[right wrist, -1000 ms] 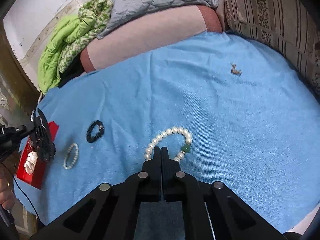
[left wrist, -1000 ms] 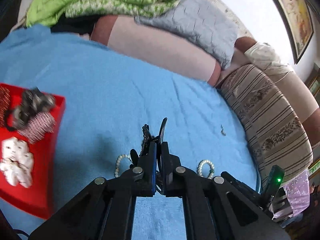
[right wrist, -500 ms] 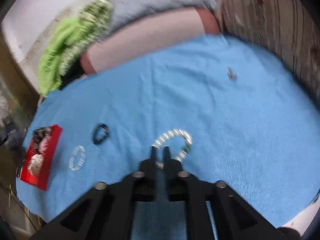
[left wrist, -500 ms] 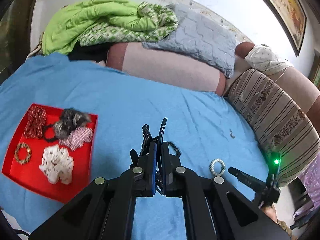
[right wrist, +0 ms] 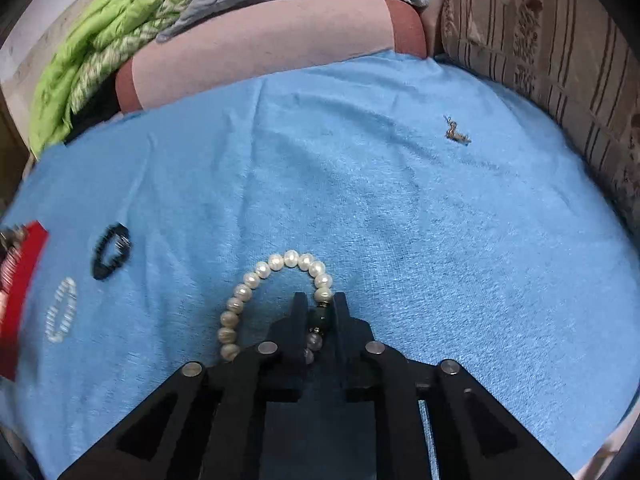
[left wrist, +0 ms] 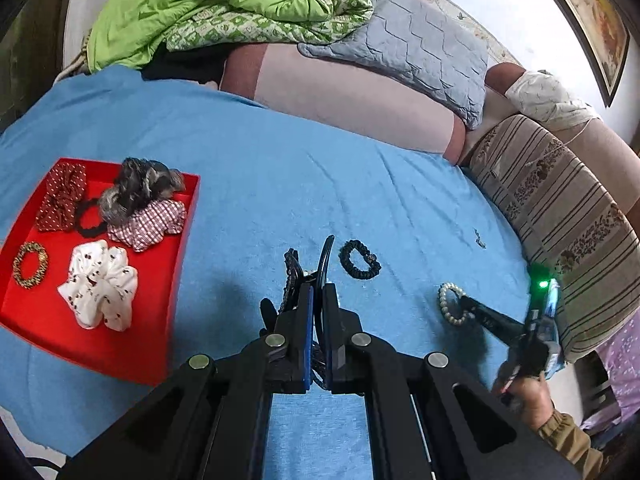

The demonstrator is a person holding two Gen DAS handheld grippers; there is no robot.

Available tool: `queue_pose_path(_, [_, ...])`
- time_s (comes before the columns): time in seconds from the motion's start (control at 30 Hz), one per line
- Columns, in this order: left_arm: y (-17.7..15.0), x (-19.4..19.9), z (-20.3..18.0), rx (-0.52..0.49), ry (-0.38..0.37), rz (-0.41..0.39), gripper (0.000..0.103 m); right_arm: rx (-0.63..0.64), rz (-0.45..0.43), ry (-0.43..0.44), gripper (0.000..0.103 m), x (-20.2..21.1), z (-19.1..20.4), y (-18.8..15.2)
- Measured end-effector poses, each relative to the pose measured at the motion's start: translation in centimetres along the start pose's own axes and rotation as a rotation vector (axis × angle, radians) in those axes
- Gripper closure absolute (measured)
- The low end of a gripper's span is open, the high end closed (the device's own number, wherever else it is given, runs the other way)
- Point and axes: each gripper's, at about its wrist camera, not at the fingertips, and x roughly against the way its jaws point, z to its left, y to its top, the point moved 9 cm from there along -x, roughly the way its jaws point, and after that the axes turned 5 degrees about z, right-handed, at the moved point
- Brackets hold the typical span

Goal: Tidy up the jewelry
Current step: 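Carry claw clip and pearl-green bracelet into the red tray and release both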

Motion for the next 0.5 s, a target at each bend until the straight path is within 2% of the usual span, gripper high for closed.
queue_pose_path(0.23, [0.1,2.1,0.5,0.007,0.015,-0.037,0.099,-0.037,-0.079,0.069,0.09,4.8,0.5,0.5])
queue_pose_path(0.5, [0.0,5.4,2.3,0.025,0.066,-0.091,0.099,0.002,-0.123,0.145,0.09,9.0,4.1,0.6])
